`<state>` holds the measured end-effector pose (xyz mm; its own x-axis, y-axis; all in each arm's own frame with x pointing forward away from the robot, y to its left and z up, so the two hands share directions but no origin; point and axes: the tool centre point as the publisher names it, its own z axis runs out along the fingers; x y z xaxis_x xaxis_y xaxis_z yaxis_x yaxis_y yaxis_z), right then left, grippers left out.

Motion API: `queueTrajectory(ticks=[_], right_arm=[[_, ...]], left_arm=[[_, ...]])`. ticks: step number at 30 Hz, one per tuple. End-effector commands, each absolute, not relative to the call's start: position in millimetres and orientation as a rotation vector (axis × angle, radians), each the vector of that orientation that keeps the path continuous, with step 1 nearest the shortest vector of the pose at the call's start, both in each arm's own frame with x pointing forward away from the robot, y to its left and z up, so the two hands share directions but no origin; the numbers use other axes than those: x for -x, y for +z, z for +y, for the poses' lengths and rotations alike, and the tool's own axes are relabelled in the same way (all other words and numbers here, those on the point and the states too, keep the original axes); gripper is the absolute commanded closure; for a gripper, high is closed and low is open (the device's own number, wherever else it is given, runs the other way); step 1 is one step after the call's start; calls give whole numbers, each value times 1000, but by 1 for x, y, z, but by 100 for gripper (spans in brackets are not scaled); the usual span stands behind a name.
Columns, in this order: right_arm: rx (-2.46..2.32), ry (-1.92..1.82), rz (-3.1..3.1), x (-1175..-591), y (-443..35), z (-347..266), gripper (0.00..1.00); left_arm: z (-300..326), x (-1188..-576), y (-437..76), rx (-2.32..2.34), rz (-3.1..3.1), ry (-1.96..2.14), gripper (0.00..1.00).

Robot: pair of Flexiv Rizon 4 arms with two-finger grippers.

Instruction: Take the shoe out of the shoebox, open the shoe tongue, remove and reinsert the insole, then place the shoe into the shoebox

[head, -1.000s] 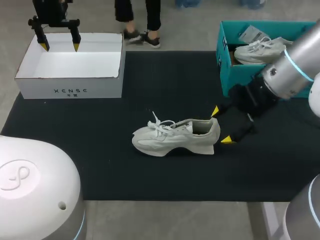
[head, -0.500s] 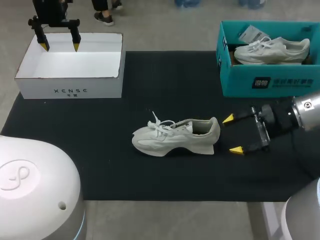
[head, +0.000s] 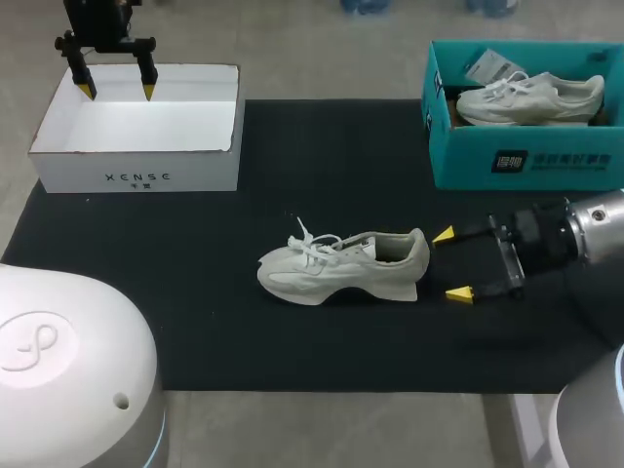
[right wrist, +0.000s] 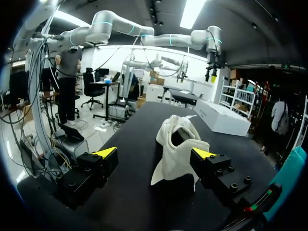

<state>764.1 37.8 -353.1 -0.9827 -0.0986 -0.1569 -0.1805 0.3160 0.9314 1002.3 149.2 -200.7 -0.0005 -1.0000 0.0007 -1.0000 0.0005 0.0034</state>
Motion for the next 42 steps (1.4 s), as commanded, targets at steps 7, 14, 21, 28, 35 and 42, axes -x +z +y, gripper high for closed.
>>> queueTrajectory(ticks=[7,14,21,28,35,42], right_arm=[[93,1777,2480,-766,-377,25,0],[31,1766,2469,-775,-383,9,0],[-7,1749,2474,-796,-383,-1,0],[-5,1743,2471,-809,-390,3,0],[-16,1749,2476,-817,-401,5,0],[1,1762,2490,-825,-408,16,0]], left_arm=[[149,-1002,-200,-2220,-2220,-3,0],[149,-1002,-200,-2220,-2220,-3,0],[149,-1002,-200,-2220,-2220,-3,0],[149,-1002,-200,-2220,-2220,-3,0],[149,-1002,-200,-2220,-2220,-3,0],[149,-1002,-200,-2220,-2220,-3,0]])
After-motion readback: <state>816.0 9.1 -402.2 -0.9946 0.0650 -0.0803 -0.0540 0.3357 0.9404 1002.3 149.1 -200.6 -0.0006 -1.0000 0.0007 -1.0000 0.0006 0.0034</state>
